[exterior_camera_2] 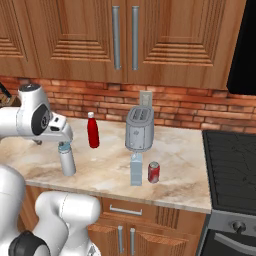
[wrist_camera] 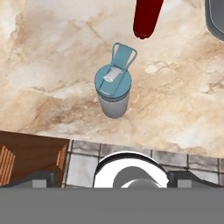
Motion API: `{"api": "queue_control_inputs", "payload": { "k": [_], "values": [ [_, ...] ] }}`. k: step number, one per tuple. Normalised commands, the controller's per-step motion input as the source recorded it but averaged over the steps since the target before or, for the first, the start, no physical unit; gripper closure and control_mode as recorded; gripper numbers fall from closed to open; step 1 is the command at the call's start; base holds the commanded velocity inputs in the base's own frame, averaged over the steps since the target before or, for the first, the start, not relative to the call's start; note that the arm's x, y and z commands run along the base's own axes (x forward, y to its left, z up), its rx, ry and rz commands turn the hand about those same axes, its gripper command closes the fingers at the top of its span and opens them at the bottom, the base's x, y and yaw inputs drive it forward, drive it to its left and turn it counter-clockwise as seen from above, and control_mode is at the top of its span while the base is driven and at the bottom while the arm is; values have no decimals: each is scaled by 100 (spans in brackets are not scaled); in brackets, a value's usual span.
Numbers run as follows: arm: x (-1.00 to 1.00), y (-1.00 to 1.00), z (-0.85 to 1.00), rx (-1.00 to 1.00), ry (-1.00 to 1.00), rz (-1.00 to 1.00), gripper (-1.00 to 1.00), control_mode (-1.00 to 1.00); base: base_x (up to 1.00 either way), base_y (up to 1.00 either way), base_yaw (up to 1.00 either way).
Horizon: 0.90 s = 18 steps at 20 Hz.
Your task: Move the drinks to the dining counter.
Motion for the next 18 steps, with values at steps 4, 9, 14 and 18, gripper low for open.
{"api": "queue_control_inputs", "payload": {
  "k": [4, 9, 14, 18],
  "values": [
    [5, 0, -16, 1, 0, 0, -100, -100, 0, 0, 0],
    [6, 0, -11, 0, 0, 0, -100, -100, 0, 0, 0],
    [28, 0, -1, 0, 0, 0, -100, -100, 0, 0, 0],
    [34, 0, 0, 0, 3, 0, -100, -100, 0, 0, 0]
  ]
}}
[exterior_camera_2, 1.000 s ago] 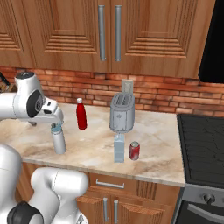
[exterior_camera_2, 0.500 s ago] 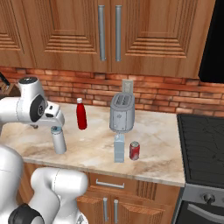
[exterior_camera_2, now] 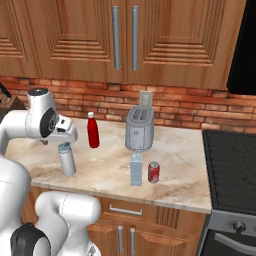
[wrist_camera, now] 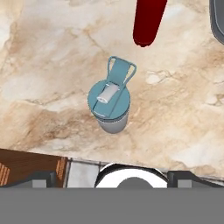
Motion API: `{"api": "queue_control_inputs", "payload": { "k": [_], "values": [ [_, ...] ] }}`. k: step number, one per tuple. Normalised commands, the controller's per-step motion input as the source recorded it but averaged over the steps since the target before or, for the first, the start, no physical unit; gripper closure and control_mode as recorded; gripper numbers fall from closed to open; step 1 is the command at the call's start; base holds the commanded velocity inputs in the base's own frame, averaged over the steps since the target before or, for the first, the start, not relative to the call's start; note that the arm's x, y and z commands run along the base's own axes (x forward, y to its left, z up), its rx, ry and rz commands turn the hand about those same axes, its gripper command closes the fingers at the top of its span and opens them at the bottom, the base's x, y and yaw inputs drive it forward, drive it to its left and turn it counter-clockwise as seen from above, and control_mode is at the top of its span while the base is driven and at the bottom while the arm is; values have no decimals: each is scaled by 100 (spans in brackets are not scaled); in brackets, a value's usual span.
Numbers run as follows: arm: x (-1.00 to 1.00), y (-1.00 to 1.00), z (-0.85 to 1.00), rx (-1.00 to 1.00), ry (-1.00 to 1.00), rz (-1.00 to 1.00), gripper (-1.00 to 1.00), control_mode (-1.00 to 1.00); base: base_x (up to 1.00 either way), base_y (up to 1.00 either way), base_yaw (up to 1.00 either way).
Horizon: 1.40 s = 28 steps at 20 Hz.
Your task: Move the drinks to the dining counter.
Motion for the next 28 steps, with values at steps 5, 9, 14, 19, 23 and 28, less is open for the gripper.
{"api": "queue_control_inputs", "payload": {
  "k": [5, 9, 14, 19, 23, 28],
  "values": [
    [32, 0, 0, 0, 5, 0, -100, -100, 0, 0, 0],
    [28, 0, -3, 0, 7, 0, -100, -100, 0, 0, 0],
    [25, 0, -16, 0, 6, 0, -100, -100, 0, 0, 0],
    [17, 1, -24, 0, 3, 0, -100, -100, 0, 0, 0],
    [9, 8, -21, 0, 2, 0, -100, -100, 0, 0, 0],
    [1, 11, -12, 0, 3, 0, -100, -100, 0, 0, 0]
  ]
}}
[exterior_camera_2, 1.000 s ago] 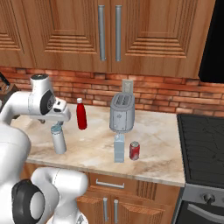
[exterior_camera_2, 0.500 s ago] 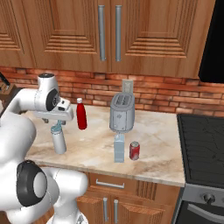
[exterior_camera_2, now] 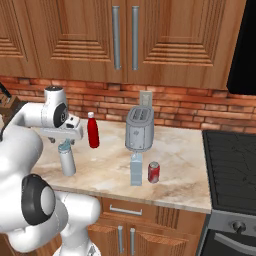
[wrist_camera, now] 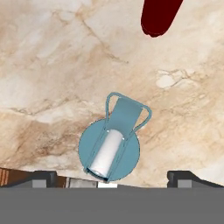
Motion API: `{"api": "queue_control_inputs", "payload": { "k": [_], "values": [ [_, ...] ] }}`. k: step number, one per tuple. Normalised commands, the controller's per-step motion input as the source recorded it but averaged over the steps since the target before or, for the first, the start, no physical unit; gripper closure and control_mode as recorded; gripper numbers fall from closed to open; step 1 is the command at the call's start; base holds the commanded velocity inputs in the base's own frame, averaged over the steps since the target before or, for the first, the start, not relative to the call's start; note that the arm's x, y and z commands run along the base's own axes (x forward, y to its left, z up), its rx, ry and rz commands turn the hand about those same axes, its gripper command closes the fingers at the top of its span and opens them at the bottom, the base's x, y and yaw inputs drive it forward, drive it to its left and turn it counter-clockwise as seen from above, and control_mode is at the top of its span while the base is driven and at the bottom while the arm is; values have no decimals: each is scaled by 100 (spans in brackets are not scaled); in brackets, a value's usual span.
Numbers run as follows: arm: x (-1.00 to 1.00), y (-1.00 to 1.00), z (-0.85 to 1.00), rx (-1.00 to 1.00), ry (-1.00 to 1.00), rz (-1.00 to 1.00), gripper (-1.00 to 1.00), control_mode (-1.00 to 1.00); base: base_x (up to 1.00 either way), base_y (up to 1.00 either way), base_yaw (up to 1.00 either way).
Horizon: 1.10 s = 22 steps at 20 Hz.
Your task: Move the drinks to the dining counter.
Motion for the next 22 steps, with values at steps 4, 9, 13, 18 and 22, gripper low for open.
{"api": "queue_control_inputs", "payload": {
  "k": [4, 9, 13, 18, 22],
  "values": [
    [0, 2, -3, 0, 5, -2, -100, -100, 0, 0, 0],
    [0, 0, -10, 0, 4, -3, -100, -100, 0, 0, 0],
    [3, 1, -19, 0, 2, -2, -100, -100, 0, 0, 0],
    [10, 3, -18, 0, 0, 0, -100, -100, 0, 0, 0],
    [8, 7, -17, 0, 0, 0, -100, -100, 0, 0, 0]
  ]
}}
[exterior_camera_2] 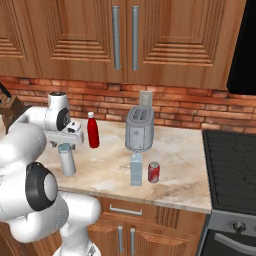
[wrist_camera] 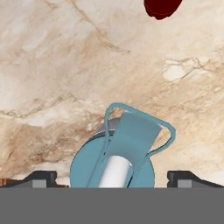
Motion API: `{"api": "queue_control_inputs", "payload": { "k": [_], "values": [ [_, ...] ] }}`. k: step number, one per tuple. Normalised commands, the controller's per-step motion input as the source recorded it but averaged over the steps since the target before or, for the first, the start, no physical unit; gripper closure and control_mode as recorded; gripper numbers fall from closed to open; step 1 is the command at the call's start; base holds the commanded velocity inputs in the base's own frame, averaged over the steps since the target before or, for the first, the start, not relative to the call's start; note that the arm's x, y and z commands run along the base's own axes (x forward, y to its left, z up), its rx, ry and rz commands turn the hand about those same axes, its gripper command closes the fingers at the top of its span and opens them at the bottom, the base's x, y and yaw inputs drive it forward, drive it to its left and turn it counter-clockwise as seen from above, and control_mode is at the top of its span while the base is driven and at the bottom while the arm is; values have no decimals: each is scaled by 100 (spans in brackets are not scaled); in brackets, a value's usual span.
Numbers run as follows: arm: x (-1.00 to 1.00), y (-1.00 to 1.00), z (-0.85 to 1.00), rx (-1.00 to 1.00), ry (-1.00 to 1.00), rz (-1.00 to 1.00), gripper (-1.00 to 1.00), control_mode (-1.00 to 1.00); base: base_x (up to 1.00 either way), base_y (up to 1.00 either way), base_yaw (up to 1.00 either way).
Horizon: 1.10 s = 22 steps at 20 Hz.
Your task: Move the drinks to the dining counter.
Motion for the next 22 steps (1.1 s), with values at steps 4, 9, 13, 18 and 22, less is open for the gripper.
{"api": "queue_control_inputs", "payload": {
  "k": [4, 9, 13, 18, 22],
  "values": [
    [0, 5, -28, 0, 0, 0, -100, -100, 0, 0, 0],
    [0, 0, -40, 0, 0, 0, -100, -100, 0, 0, 0],
    [0, 0, -46, 0, 0, 0, 100, -100, 0, 0, 0],
    [-12, -9, -45, 4, 0, 0, 100, -100, 0, 0, 0],
    [-26, -12, -39, 4, 0, 0, 100, -100, 0, 0, 0]
  ]
}}
